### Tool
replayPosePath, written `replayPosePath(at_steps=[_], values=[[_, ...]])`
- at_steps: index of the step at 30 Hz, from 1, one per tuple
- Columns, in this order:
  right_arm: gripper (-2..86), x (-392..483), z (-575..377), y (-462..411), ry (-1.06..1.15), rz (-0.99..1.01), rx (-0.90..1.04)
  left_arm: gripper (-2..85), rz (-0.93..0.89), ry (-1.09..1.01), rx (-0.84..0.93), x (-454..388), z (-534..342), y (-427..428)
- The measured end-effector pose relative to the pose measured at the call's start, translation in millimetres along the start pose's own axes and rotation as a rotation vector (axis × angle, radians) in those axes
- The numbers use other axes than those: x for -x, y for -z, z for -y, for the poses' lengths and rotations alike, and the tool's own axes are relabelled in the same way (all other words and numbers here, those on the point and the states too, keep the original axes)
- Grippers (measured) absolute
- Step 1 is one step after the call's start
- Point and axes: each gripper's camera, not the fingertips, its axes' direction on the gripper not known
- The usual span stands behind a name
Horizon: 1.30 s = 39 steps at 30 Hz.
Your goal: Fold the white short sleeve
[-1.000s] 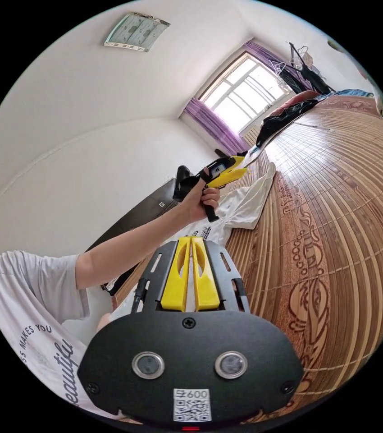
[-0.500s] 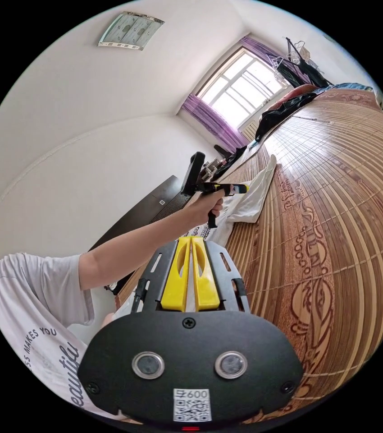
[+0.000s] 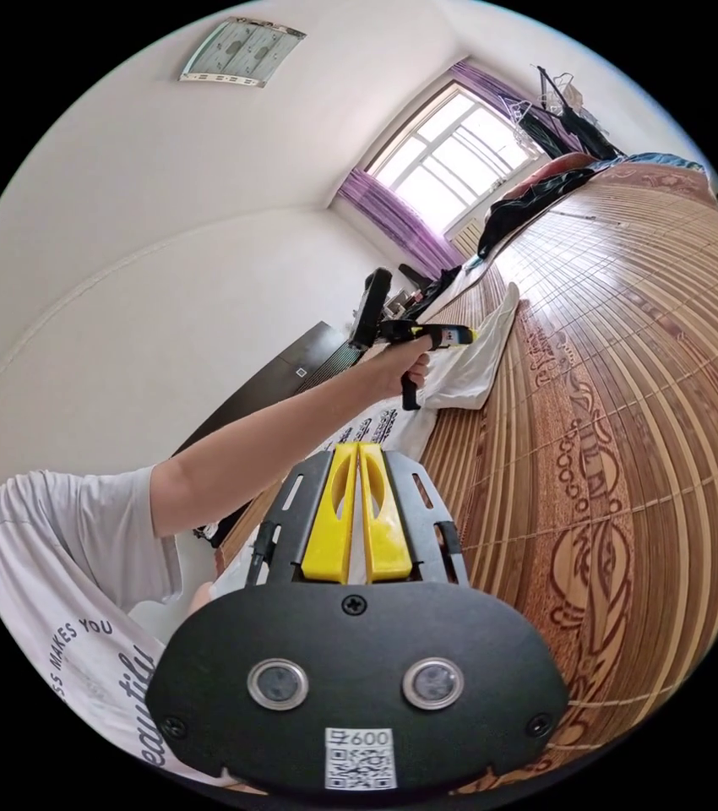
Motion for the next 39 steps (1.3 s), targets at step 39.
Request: replayPosePath(at_steps=[39], values=[[-0.9, -37.4, -30.7, -20.7, -0.031, -0.026, 0.038, 0.4, -0.363, -0.034, 0.009, -18.9, -86.6, 203.3]])
